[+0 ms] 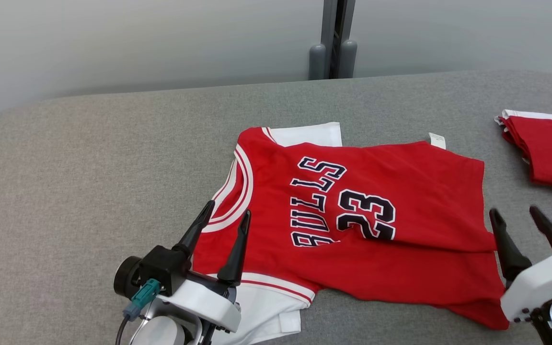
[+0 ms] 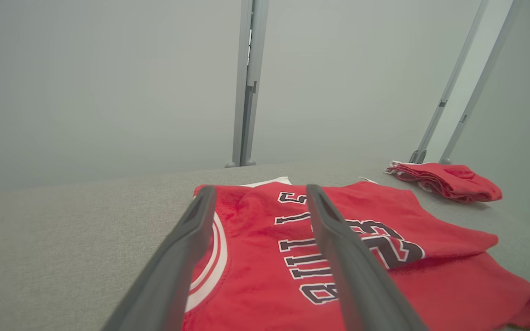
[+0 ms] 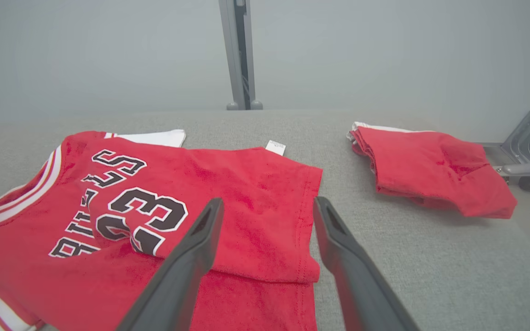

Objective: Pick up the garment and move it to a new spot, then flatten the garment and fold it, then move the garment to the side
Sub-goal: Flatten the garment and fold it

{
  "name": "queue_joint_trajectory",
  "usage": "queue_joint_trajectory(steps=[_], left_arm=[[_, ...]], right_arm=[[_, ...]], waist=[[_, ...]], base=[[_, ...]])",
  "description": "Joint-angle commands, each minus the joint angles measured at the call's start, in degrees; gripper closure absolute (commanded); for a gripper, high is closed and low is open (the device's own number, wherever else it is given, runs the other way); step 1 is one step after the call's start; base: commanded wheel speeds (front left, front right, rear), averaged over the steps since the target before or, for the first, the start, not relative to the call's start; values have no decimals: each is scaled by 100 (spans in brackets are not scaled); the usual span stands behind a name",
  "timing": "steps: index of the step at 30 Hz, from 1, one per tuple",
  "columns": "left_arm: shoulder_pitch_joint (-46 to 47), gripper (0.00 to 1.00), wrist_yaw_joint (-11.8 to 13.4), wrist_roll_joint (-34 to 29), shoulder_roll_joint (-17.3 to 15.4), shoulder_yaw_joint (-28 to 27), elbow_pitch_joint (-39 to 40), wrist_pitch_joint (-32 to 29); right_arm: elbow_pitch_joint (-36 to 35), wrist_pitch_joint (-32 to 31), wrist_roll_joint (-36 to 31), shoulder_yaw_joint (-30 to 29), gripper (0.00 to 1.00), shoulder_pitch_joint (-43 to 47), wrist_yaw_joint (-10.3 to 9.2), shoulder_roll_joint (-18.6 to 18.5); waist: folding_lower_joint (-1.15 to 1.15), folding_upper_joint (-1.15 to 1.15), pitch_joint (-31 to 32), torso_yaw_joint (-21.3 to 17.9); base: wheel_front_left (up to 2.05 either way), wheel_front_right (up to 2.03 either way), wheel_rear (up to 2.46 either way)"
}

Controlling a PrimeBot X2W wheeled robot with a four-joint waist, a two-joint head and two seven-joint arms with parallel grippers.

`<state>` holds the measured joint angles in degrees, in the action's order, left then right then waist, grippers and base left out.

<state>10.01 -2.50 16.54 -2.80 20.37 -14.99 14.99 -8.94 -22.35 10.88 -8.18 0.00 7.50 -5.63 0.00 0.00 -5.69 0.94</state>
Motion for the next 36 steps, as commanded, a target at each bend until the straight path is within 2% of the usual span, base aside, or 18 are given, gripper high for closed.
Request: queue_joint_trajectory(steps=[1,9,16,20,24,26,36], left_arm=[[106,0,-29,-45,-22,-33,-9,26],[225,0,-64,-148,-24,-112,-27,26],[528,0,-148,-247,-35,-76,-38,26],[650,0,-195,-240,-33,37,-57,26],[760,0,-240,-138,-25,226,-39,26],[827,0,-197,-19,-23,412,22,26],[1038,0,-1,361,-19,935,196,26]], right_arm=[[-39,339,-41,72,0,-161,-2,44],[93,1456,-66,595,0,-519,-2,179],[726,1619,5,1382,0,-1339,-2,18],[1457,1423,263,1794,0,-2197,-2,-223],[2434,1098,654,1913,0,-3048,-2,-455],[3189,934,796,2073,0,-3674,-2,-715],[5163,443,1701,2176,0,-5107,-2,-1276]], waist=[[0,0,-43,19],[0,0,-296,-26],[0,0,-734,-35],[0,0,-927,183],[0,0,-1100,520],[0,0,-1241,802],[0,0,-1698,1683]], base=[[0,0,0],[0,0,0],[0,0,0],[0,0,0],[0,0,0],[0,0,0],[0,0,0]])
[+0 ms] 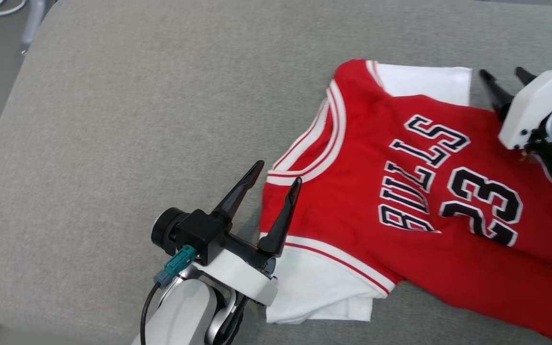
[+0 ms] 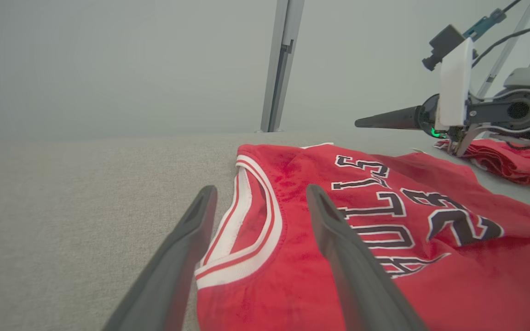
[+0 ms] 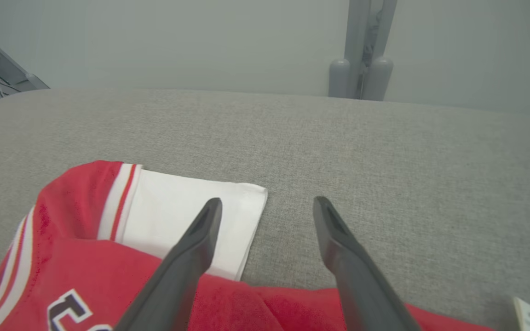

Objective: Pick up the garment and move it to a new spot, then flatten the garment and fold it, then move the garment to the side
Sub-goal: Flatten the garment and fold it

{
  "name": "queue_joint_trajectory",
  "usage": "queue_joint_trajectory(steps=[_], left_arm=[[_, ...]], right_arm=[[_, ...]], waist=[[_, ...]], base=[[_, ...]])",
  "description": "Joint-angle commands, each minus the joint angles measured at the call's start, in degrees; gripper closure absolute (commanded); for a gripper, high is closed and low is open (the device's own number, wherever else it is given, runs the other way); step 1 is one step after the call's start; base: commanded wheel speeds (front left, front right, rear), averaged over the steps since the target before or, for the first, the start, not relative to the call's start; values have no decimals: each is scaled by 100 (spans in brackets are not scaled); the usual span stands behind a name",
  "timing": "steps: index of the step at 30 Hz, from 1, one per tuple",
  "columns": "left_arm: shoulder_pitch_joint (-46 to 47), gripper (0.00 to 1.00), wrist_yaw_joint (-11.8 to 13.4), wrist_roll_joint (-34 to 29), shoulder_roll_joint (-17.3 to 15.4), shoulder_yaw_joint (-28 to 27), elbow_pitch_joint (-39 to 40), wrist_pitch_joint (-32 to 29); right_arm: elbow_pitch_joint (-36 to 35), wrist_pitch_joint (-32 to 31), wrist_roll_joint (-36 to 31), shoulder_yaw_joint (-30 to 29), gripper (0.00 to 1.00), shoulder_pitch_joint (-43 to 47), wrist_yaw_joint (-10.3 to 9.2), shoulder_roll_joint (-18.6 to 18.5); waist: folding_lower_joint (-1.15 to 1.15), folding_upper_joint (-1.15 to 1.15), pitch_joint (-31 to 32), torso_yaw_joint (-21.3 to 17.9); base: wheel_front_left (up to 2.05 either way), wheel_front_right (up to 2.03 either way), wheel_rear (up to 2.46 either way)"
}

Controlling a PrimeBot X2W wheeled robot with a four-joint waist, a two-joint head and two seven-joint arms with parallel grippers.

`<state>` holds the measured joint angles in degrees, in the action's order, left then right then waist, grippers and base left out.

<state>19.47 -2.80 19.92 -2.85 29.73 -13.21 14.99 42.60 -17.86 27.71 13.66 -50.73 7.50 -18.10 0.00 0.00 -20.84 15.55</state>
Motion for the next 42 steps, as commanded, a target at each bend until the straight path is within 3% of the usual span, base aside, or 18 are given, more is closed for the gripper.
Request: queue_joint_trajectory(steps=[1,11,12,13,20,27,39,42], left_arm=[[107,0,41,63,-14,30,33,26],[102,0,182,295,-15,234,146,26],[97,0,190,312,-15,247,156,26],[97,0,197,346,-14,265,165,26],[144,0,247,481,-13,373,242,26],[242,0,283,665,-15,569,345,26],[289,0,380,1015,-14,908,473,26],[255,0,408,1058,-15,930,483,26]], right_arm=[[133,-45,73,42,0,-129,-2,-95],[761,-518,739,580,0,-503,-2,-444],[776,-552,801,664,4,-483,-2,-493],[761,-549,855,836,100,-514,-2,-607],[670,-36,770,1195,100,-916,-2,-952],[832,828,127,1556,100,-1989,-2,-1143],[1747,2311,-1131,2051,100,-3737,-3,-822],[2243,2316,-1341,2015,100,-3937,-3,-681]], waist=[[0,0,-215,290],[0,0,-393,676],[0,0,-400,699],[0,0,-420,738],[0,0,-493,874],[0,0,-650,1157],[0,0,-760,1735],[0,0,-769,1797]], base=[[0,0,0],[0,0,0],[0,0,0],[0,0,0],[0,0,0],[0,0,0],[0,0,0],[0,0,0]])
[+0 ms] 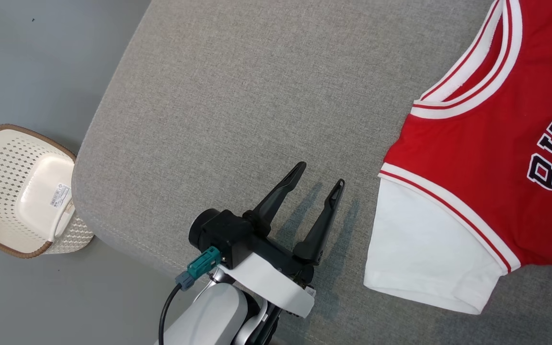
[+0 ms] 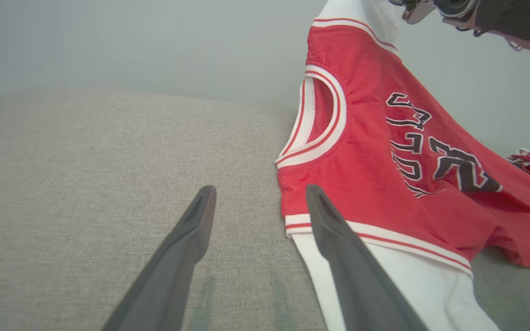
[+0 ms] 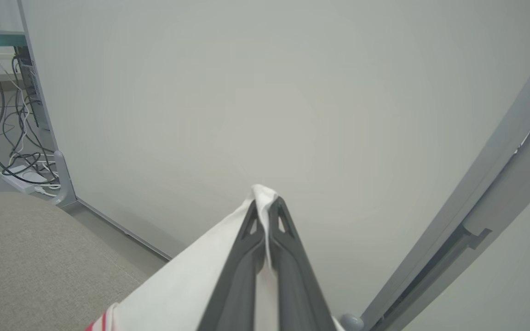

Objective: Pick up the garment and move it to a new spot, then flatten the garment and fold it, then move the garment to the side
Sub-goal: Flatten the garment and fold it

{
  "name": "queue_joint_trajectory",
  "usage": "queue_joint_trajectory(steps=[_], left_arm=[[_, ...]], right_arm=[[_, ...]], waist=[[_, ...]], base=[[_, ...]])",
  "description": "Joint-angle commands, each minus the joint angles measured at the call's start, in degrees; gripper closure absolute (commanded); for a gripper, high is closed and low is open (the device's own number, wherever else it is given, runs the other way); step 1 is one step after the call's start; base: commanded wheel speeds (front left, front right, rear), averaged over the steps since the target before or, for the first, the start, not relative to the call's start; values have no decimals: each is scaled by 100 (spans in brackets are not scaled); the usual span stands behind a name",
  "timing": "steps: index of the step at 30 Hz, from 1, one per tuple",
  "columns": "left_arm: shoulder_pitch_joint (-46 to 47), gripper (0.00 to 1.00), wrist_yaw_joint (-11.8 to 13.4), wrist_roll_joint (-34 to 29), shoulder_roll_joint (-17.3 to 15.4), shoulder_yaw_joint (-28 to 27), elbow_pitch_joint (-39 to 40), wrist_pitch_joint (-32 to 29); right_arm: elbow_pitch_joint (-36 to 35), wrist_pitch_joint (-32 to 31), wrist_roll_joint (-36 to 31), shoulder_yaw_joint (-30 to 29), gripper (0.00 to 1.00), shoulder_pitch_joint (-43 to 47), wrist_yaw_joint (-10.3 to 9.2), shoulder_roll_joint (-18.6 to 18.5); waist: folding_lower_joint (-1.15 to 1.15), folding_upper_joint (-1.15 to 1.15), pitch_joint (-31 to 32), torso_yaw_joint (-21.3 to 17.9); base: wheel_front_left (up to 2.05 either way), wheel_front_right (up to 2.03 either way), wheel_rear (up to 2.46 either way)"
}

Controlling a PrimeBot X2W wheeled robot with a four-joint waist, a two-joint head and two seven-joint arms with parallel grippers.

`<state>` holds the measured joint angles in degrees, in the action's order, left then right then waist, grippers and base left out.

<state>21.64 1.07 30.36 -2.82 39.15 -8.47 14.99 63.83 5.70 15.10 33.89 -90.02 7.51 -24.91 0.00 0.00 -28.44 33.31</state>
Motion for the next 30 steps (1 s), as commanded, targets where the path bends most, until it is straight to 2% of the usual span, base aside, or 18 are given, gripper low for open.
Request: queue_joint_trajectory(steps=[1,2,8,14,18,24,30], left_arm=[[31,0,39,29,-16,-13,16,26],[30,0,46,37,-14,-13,27,26],[84,0,78,-20,-19,-76,-10,26],[118,0,63,-221,-19,-266,-124,26],[75,0,11,-463,-23,-468,-269,26],[-97,0,-84,-850,-21,-880,-506,26],[-337,0,-157,-1098,-54,-1377,-729,26]], right_arm=[[259,-25,-205,11,100,-87,-4,29],[388,16,-330,24,0,-153,-4,60],[855,86,-566,-223,0,60,-4,305],[912,470,-367,-553,0,441,-4,561],[836,788,-99,-746,0,895,-4,781],[168,953,369,-946,0,1773,-4,964],[-1244,952,771,-1633,0,3184,-4,932]], waist=[[0,0,-20,24],[0,0,-33,27],[0,0,3,-113],[0,0,255,-511],[0,0,551,-945],[0,0,974,-1711],[0,0,1327,-2453]], base=[[0,0,0],[0,0,0],[0,0,0],[0,0,0],[0,0,0],[0,0,0],[0,0,0]])
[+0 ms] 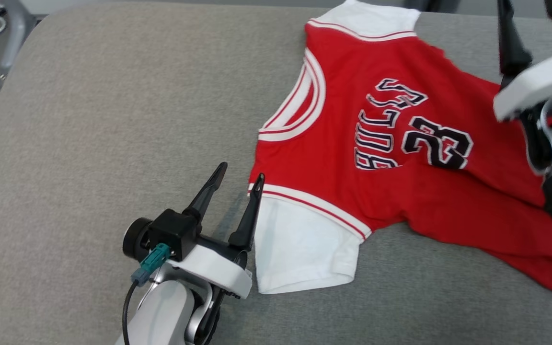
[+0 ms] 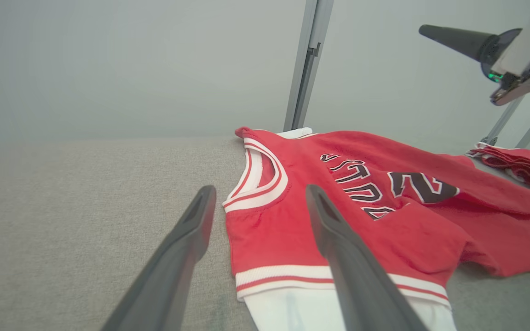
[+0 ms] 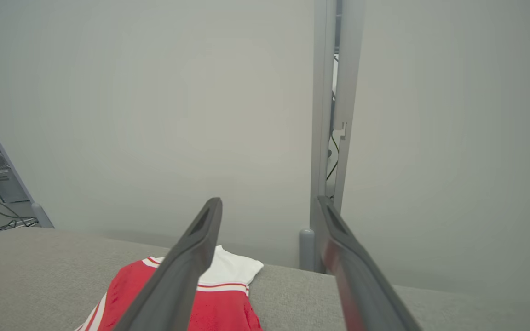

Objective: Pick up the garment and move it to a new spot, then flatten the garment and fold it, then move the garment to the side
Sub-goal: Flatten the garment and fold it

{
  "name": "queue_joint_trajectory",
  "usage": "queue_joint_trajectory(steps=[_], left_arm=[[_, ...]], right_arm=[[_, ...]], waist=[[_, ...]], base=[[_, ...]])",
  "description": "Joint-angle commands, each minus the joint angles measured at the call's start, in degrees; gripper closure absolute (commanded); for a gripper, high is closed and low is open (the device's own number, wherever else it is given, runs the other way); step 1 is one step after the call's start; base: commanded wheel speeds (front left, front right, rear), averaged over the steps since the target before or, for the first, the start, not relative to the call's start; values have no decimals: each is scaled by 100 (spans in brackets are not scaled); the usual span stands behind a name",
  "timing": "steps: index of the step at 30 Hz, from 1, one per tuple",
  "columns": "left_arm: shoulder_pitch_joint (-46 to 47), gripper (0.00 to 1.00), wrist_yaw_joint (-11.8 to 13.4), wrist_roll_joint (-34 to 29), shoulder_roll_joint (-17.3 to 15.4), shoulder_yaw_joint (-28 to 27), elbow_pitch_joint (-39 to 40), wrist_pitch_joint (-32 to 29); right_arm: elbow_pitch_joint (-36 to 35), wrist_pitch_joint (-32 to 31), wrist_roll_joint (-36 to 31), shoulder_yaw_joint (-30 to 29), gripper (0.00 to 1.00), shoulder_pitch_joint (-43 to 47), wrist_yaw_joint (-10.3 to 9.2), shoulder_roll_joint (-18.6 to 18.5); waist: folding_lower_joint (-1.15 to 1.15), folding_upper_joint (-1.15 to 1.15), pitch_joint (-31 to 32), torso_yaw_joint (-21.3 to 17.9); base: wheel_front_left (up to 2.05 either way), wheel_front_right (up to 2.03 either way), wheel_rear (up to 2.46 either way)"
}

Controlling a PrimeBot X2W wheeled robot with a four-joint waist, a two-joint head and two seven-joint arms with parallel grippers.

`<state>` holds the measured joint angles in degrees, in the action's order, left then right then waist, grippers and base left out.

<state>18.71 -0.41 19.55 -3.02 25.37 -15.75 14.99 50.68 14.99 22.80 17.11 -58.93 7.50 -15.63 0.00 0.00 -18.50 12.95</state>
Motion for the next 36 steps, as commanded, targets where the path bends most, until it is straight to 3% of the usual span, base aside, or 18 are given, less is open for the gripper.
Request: queue_joint_trajectory(steps=[1,5,11,17,20,29,36], left_arm=[[-95,0,7,-49,-56,-96,-58,25],[-237,0,145,-112,-106,-433,-327,26],[-378,0,301,-63,-159,-934,-609,26],[-342,0,266,7,-169,-1087,-963,26],[-262,0,208,28,-174,-1020,-1209,-85],[-84,0,485,60,-270,-1133,-1798,-351],[69,0,565,126,-336,-1140,-2229,-659]], right_arm=[[-185,23,-20,-47,0,403,-2,50],[-1194,25,-156,-609,0,1684,-2,148],[-2914,-104,-475,-1638,0,3682,-2,878],[-4002,-566,-675,-1882,0,4562,-2,1202],[-4302,-721,-744,-1889,0,4747,-2,1244],[-4569,-844,-586,-1875,0,4950,-2,1260],[-4621,-881,-447,-1858,0,4942,-2,1262]], waist=[[0,0,398,-530],[0,0,596,-871],[0,0,742,-1249],[0,0,701,-1477],[0,0,681,-1578],[0,0,672,-1791],[0,0,650,-1912]], base=[[0,0,0],[0,0,0],[0,0,0],[0,0,0],[0,0,0],[0,0,0],[0,0,0]])
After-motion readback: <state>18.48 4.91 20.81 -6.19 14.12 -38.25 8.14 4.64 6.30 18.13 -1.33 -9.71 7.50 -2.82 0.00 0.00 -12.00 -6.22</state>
